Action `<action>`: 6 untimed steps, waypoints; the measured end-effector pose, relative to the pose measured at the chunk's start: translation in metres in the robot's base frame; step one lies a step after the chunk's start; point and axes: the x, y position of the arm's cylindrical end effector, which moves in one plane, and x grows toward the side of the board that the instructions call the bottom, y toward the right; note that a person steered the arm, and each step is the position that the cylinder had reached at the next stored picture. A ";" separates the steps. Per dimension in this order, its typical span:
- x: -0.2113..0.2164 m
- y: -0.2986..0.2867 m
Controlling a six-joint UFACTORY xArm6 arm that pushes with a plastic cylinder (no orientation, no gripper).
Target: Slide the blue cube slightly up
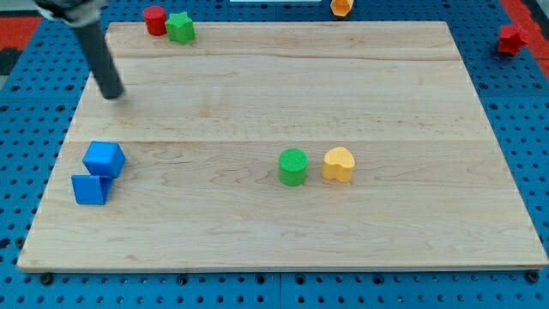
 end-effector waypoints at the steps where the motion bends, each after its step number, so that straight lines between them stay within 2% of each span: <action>1: -0.001 -0.010; 2: 0.040 0.032; 3: 0.173 0.083; 4: 0.163 -0.016; 5: 0.096 -0.004; 6: 0.080 0.141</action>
